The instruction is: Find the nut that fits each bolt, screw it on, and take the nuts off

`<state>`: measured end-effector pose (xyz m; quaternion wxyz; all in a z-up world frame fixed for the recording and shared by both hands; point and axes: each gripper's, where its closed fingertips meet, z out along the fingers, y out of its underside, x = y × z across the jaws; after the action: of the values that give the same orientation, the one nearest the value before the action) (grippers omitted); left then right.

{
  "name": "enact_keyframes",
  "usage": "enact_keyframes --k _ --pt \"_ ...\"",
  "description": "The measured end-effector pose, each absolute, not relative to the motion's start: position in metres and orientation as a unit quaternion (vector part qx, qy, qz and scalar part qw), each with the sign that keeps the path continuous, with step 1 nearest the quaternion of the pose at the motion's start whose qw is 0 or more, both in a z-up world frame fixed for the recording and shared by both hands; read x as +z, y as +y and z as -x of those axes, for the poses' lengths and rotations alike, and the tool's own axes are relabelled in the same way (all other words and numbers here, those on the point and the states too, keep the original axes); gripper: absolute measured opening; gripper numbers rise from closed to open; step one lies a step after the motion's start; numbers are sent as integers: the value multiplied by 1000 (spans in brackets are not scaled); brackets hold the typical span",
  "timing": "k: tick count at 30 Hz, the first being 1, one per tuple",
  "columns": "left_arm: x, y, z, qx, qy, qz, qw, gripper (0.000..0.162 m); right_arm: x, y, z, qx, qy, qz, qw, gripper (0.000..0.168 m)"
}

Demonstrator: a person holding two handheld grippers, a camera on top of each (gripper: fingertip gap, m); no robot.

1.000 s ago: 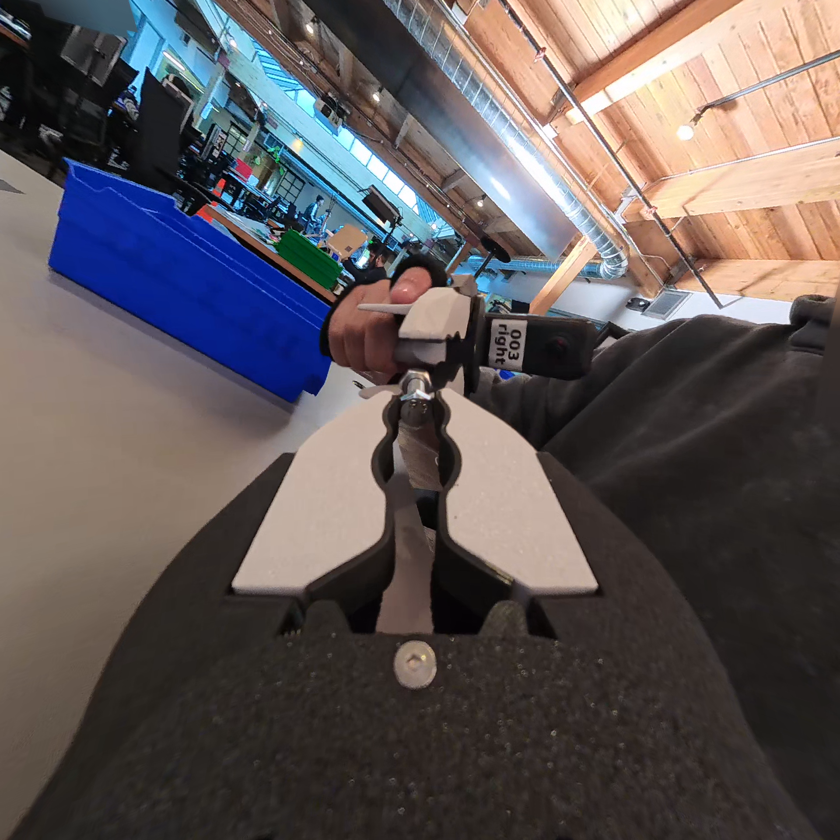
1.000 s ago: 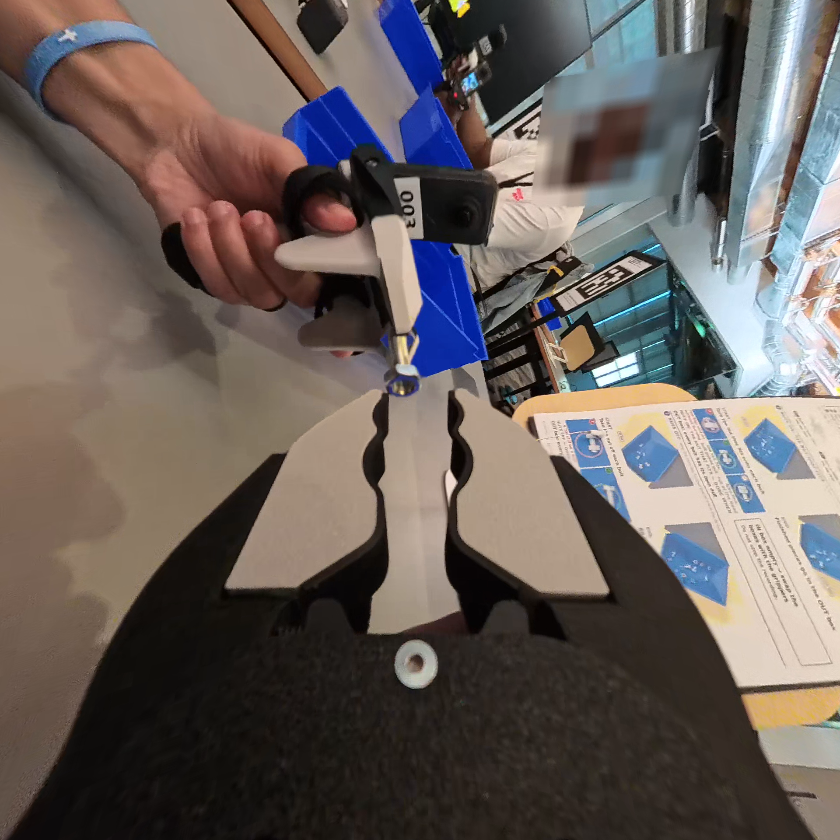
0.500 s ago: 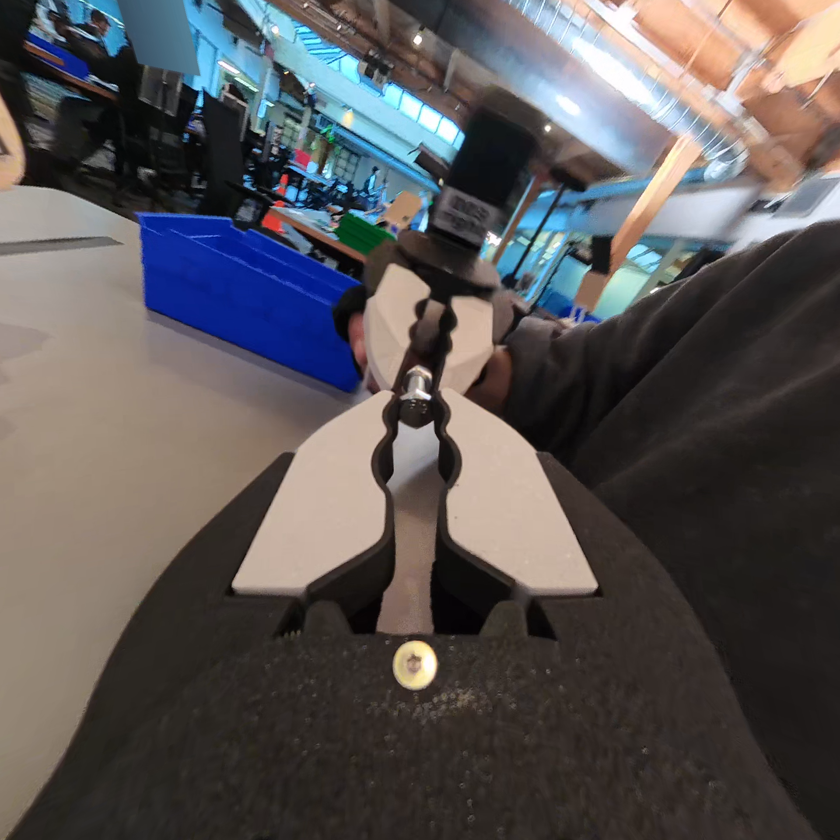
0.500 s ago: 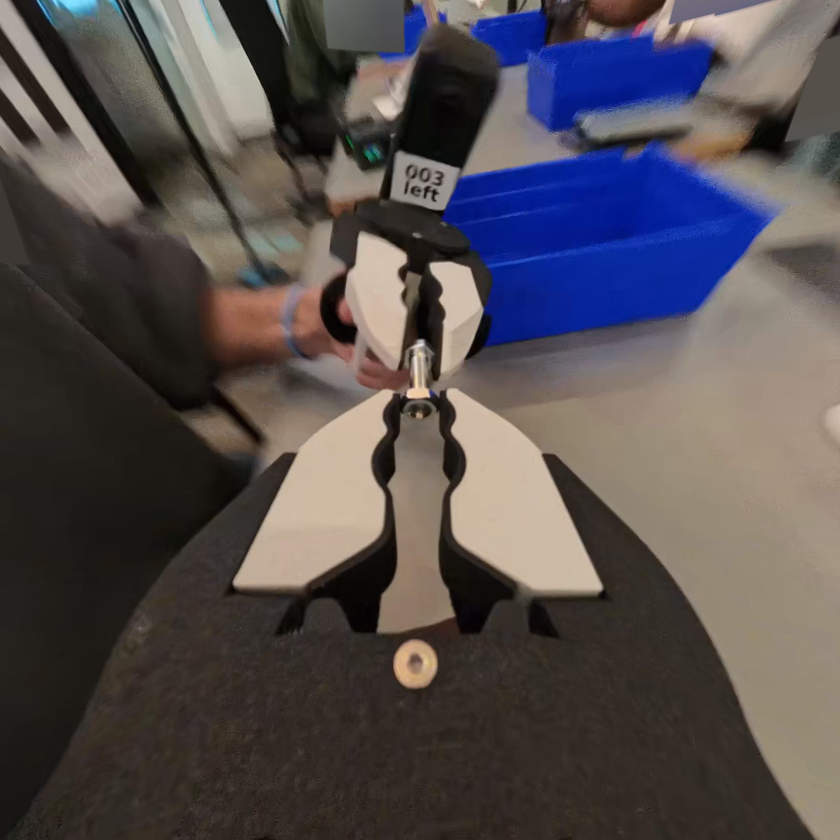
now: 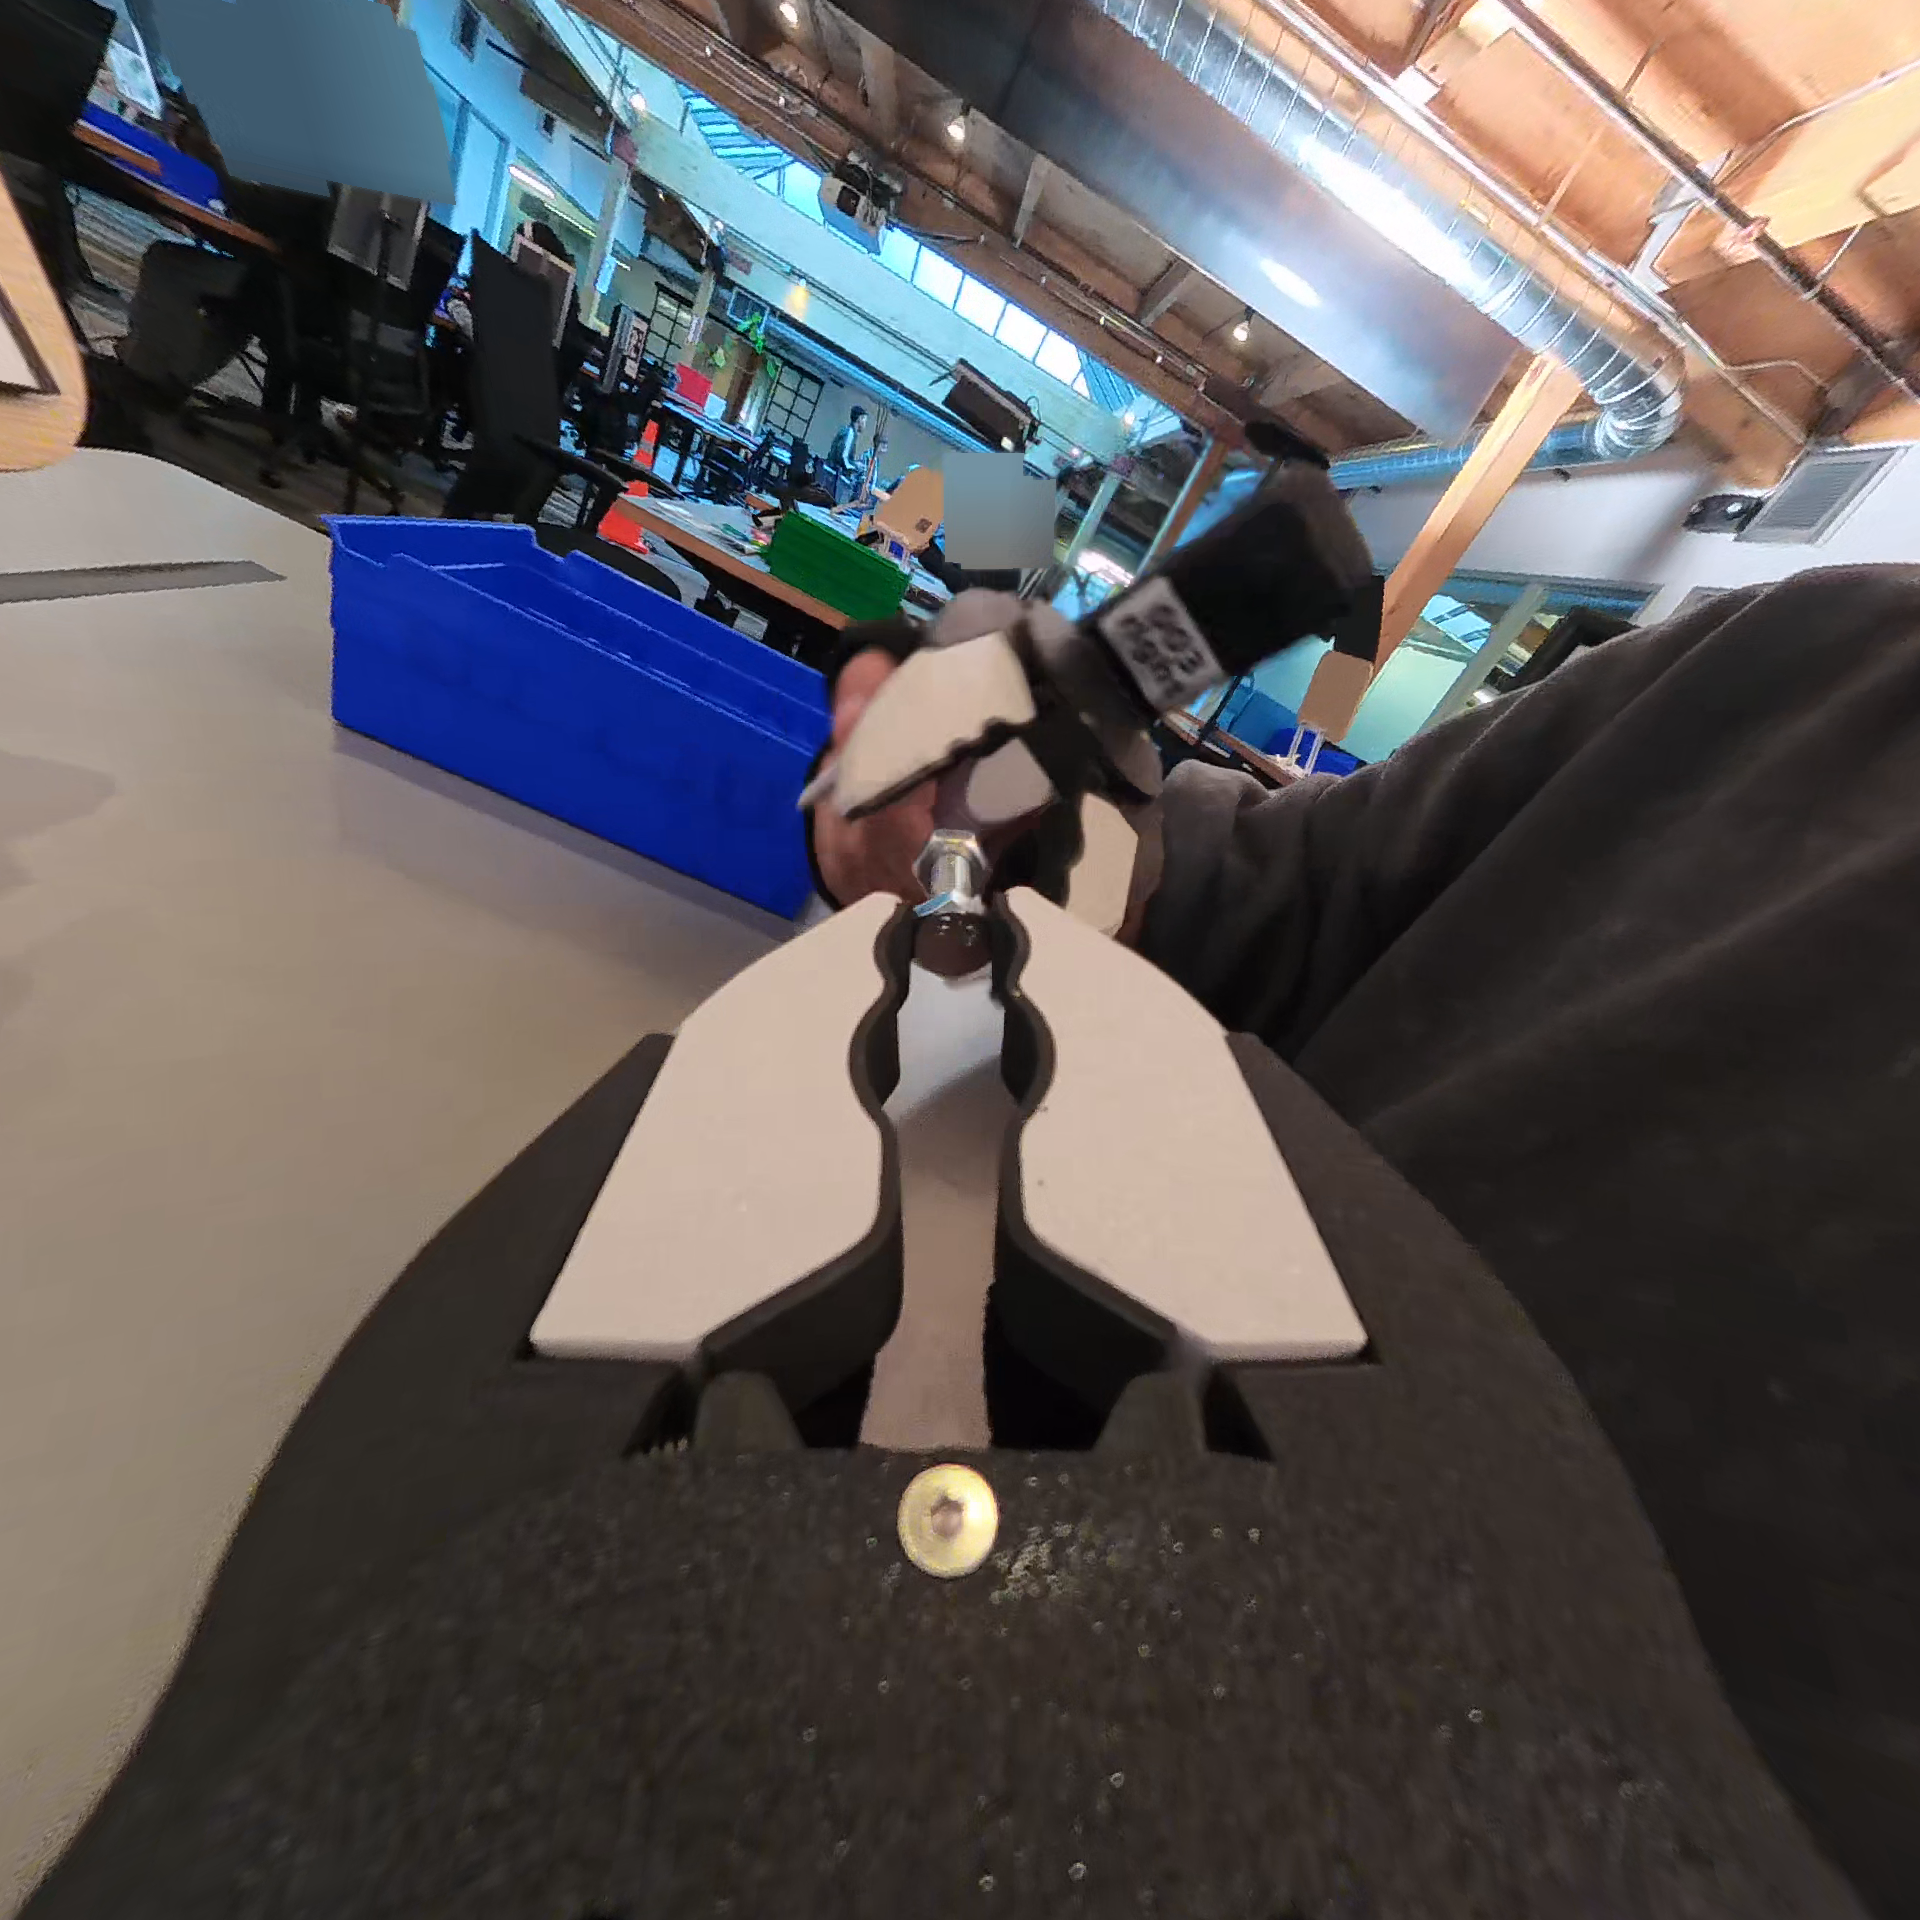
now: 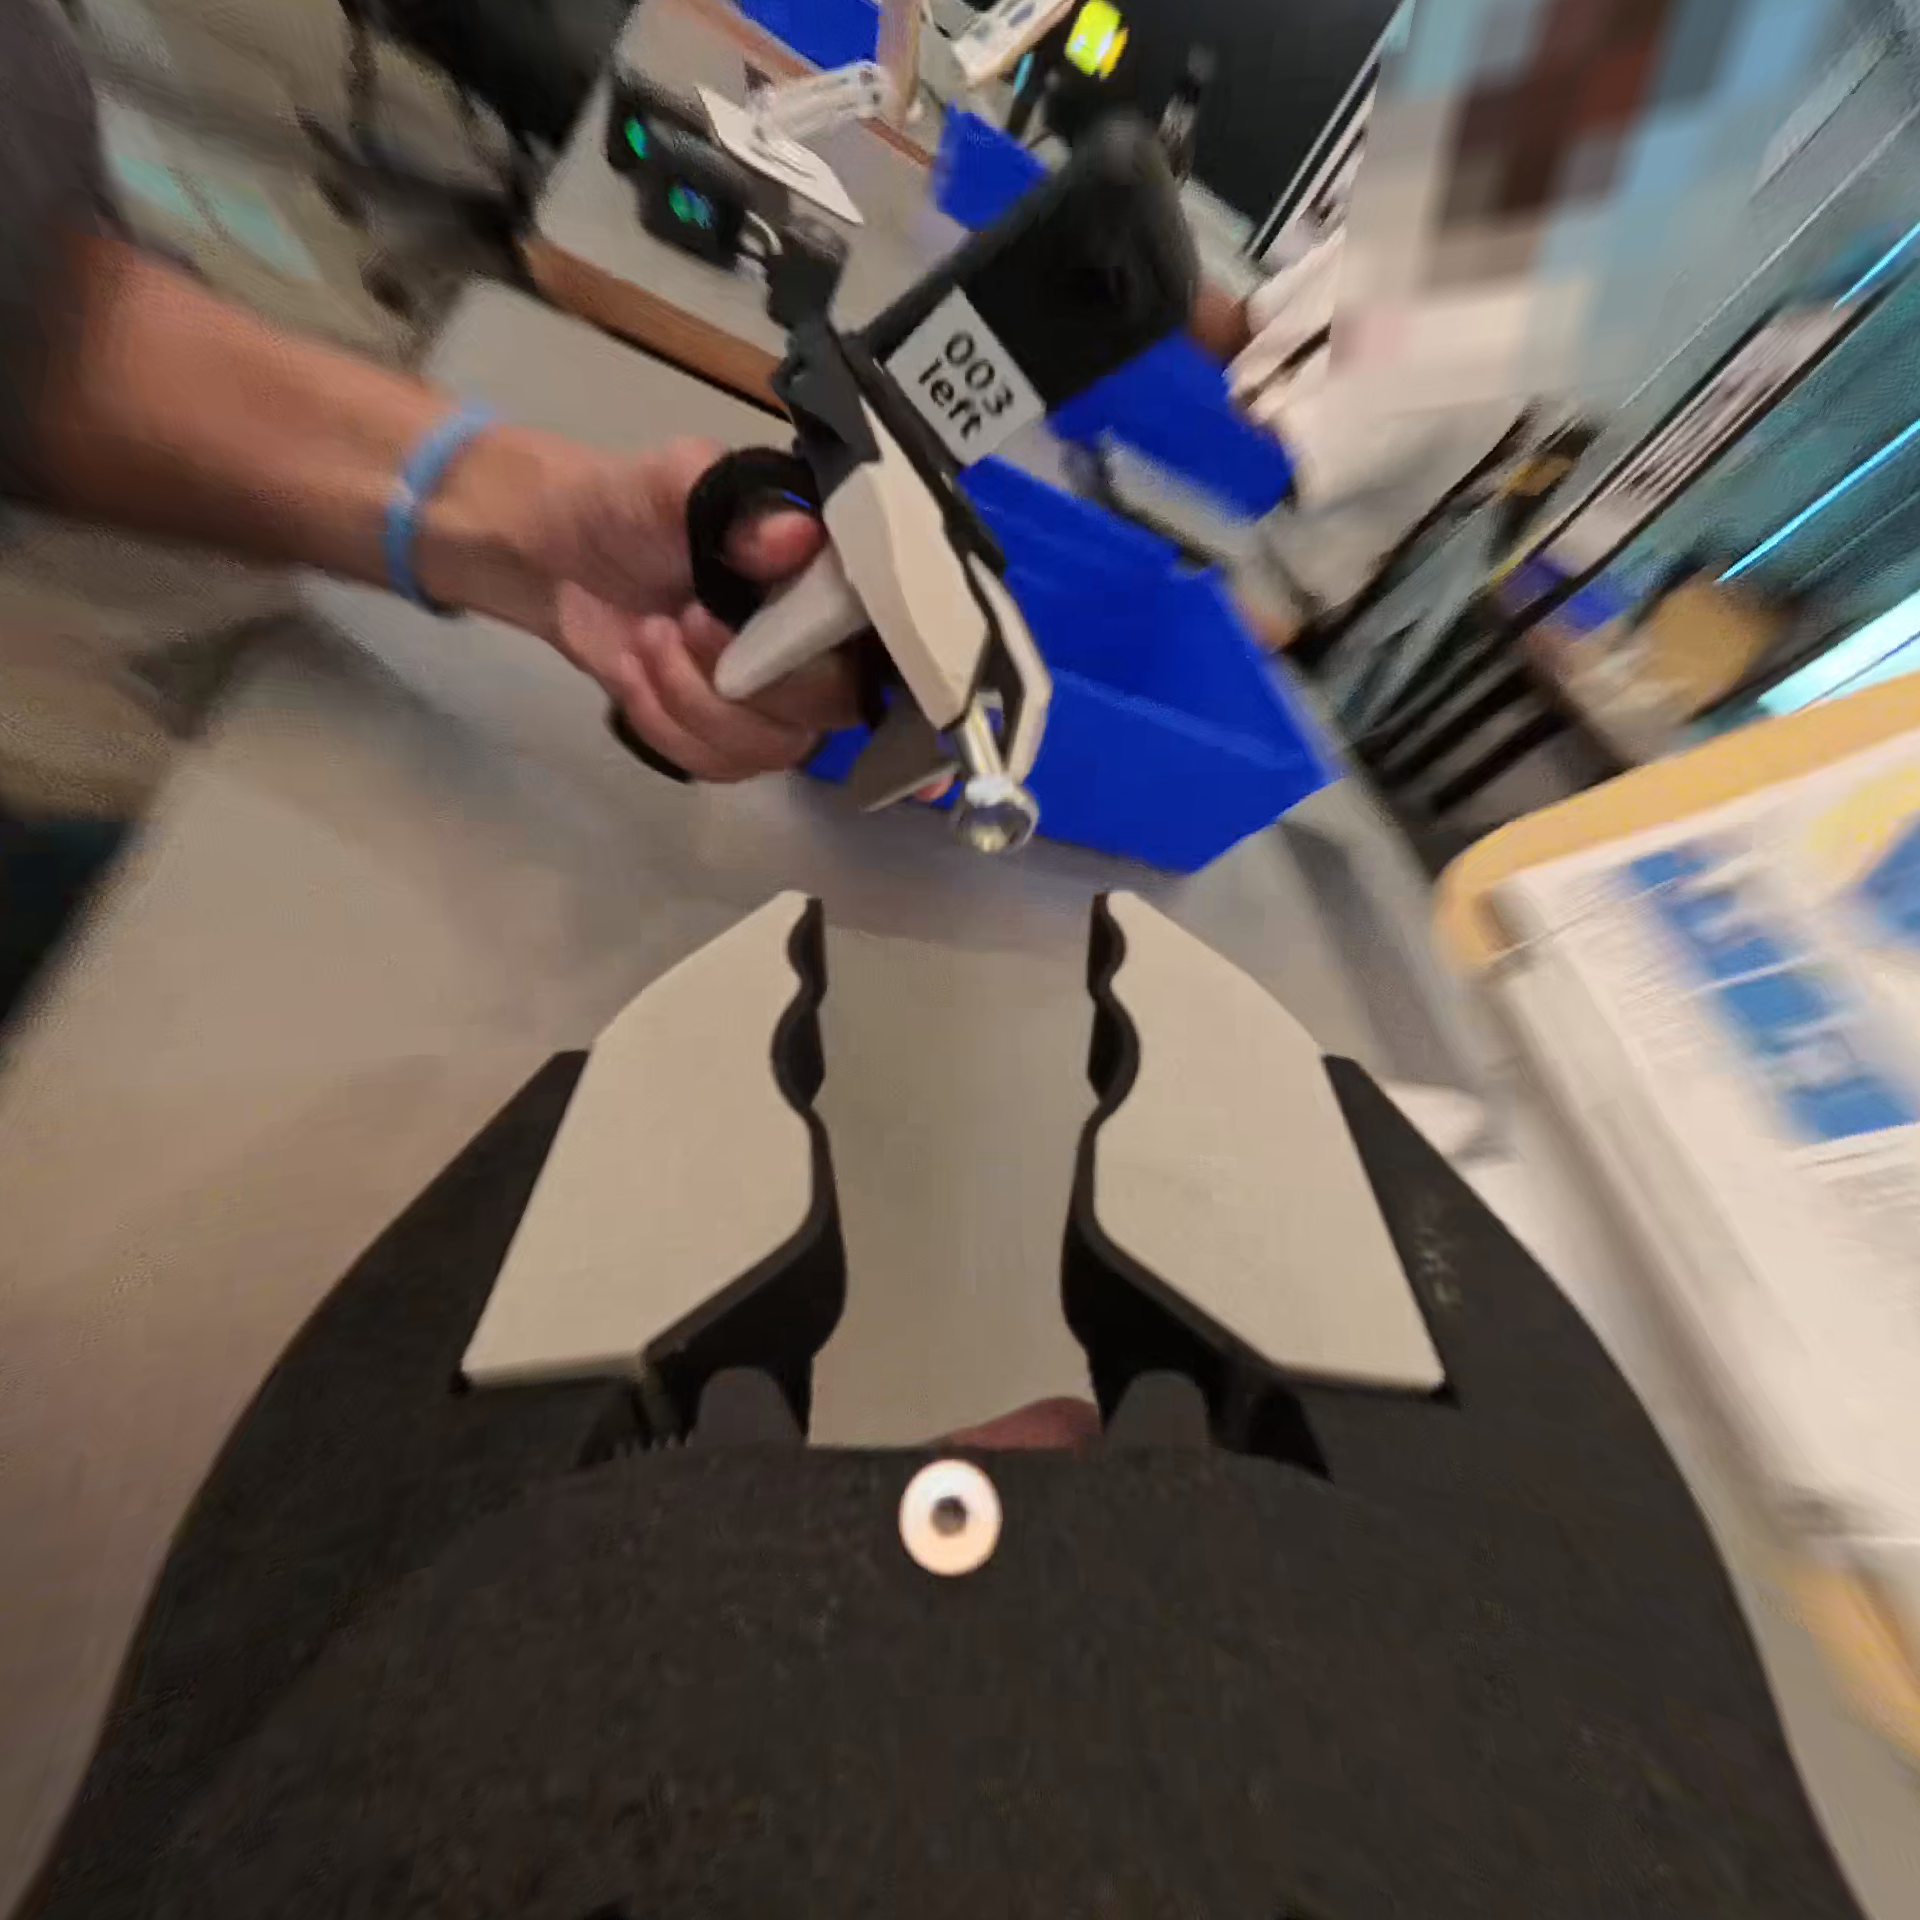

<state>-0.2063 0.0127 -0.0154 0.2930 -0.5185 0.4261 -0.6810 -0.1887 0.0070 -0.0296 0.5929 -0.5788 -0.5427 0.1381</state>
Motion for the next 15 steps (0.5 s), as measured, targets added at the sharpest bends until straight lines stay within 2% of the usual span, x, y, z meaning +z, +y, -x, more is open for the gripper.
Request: enact_keyframes --k 3,6,11,15 --pt "-18 9 204 -685 429 517 283 14 -23 8 188 -22 -605 498 621 40" --pt "-20 6 203 -684 434 517 276 14 -22 9 190 -50 -624 478 616 33" --pt "-22 1 200 -681 444 516 271 14 -29 10 192 -53 -646 476 595 14" --pt "-20 -1 201 -663 461 516 286 14 -28 6 194 78 -605 547 573 14"
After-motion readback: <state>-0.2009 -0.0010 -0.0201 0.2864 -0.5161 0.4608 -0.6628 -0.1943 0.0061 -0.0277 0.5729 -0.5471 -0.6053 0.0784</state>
